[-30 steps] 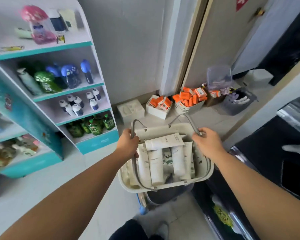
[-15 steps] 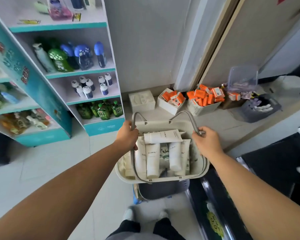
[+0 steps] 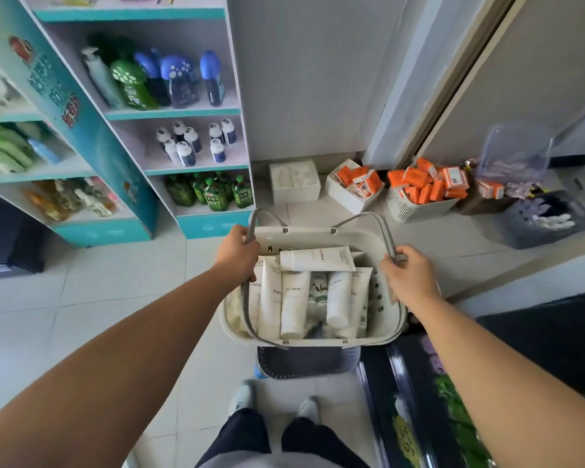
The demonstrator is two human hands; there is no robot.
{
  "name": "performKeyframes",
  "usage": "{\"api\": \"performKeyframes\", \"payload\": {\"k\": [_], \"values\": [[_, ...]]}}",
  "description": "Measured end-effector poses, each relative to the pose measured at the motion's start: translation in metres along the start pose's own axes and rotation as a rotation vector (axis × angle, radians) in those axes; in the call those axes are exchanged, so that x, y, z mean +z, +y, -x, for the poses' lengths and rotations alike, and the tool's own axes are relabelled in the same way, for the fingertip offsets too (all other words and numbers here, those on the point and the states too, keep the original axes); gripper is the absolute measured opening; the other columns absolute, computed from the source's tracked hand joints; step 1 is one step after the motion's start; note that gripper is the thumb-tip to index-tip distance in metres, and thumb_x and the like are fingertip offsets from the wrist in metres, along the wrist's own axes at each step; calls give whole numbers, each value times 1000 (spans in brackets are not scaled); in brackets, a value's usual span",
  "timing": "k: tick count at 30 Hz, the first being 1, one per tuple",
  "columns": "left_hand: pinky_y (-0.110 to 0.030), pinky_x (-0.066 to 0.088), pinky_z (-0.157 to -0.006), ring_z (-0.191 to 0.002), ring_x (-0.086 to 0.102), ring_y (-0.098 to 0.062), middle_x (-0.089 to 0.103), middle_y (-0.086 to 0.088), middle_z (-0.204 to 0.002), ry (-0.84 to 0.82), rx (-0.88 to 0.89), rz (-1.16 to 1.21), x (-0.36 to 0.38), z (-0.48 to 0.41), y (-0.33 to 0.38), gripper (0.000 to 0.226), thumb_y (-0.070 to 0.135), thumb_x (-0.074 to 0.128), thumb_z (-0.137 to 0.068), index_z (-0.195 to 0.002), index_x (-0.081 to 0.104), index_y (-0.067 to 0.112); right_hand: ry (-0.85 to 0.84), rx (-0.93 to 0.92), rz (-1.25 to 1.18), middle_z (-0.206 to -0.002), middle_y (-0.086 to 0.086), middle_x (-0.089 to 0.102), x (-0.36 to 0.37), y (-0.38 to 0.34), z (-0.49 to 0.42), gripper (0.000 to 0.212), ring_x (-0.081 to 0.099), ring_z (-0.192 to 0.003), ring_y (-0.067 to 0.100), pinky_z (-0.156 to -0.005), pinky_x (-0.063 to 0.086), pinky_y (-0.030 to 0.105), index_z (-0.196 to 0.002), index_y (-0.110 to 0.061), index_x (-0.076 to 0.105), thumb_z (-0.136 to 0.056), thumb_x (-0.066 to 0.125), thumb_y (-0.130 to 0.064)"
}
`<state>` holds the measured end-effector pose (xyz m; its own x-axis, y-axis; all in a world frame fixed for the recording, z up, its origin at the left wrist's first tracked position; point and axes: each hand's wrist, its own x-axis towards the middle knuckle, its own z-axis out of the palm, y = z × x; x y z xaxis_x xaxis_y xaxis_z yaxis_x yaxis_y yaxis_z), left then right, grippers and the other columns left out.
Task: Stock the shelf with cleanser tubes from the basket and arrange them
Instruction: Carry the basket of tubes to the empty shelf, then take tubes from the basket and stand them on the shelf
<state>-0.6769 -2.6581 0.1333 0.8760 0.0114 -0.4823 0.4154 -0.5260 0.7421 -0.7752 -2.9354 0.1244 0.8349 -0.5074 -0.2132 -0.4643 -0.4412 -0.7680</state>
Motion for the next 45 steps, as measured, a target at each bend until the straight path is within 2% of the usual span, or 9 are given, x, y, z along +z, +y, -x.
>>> {"api": "performKeyframes", "payload": {"k": [6, 12, 19, 23, 28, 33, 36, 40, 45], "values": [[-30, 50, -44, -61, 53, -21, 54, -10, -88, 14, -24, -35, -7, -10, -18, 18, 14, 45, -96, -114, 47, 14, -12, 44, 50, -81, 16, 63, 0, 20, -8, 13, 54, -58, 23, -34, 40, 20, -99, -8, 58, -94, 55, -19], [-31, 50, -53, -71, 64, -23, 59, -8, -94, -3, -66, -241, -20, -23, -39, 17, 24, 45, -98, -112, 47, 14, -115, 194, 260, -92, 12, 65, 4, 48, -20, 31, 63, -74, 28, -60, 54, 35, -122, -12, 52, -99, 44, -31], [-44, 46, -95, -112, 52, -33, 44, -14, -130, 53, -26, -456, -13, -26, -68, 44, 28, 51, -96, -136, 42, 11, -72, 158, 613, -125, 24, 46, 18, 60, -17, 37, 52, -109, 42, -91, 44, 42, -134, -9, 49, -99, 41, -21], [-49, 41, -106, -125, 45, -35, 35, -13, -140, 39, -36, -448, -12, -29, -75, 58, 31, 56, -93, -144, 34, 16, -132, 210, 665, -133, 23, 40, 22, 64, -13, 48, 47, -117, 42, -93, 44, 45, -144, -14, 35, -99, 43, -28], [-43, 28, -113, -136, 28, -32, 29, -11, -144, 129, 124, -410, -7, -27, -53, 63, 17, 59, -88, -145, 32, 16, 157, 249, 331, -138, 22, 39, 27, 47, -13, 53, 40, -124, 41, -99, 38, 45, -140, -9, 41, -92, 57, -24], [-37, 43, -102, -116, 48, -25, 43, -7, -128, 67, 317, -377, 14, -30, -39, 47, 10, 59, -85, -130, 47, 16, 372, -39, 212, -120, 22, 49, 45, 18, -18, 33, 44, -114, 37, -102, 34, 44, -114, -2, 60, -81, 61, -4], [-33, 49, -84, -107, 55, -25, 47, -8, -129, -76, 100, -290, 35, -31, -48, 53, 25, 64, -87, -135, 41, 16, 256, 3, 85, -118, 15, 50, 62, 11, -17, 21, 55, -103, 30, -93, 43, 36, -104, -8, 63, -84, 59, -4], [-38, 49, -89, -112, 54, -30, 48, -13, -131, -179, -112, -333, 54, -36, -68, 73, 34, 69, -83, -140, 31, 9, -15, 310, -72, -88, 10, 71, 93, 7, -13, 12, 68, -83, 28, -82, 56, 41, -80, -18, 62, -90, 54, -21], [-30, 45, -67, -85, 56, -22, 61, -7, -104, -174, -66, -509, 62, -39, -76, 45, 37, 69, -84, -114, 53, 9, -189, 769, -594, -103, 14, 64, 130, 0, -23, 27, 66, -91, 28, -81, 59, 43, -110, -12, 58, -91, 63, -31]]}}
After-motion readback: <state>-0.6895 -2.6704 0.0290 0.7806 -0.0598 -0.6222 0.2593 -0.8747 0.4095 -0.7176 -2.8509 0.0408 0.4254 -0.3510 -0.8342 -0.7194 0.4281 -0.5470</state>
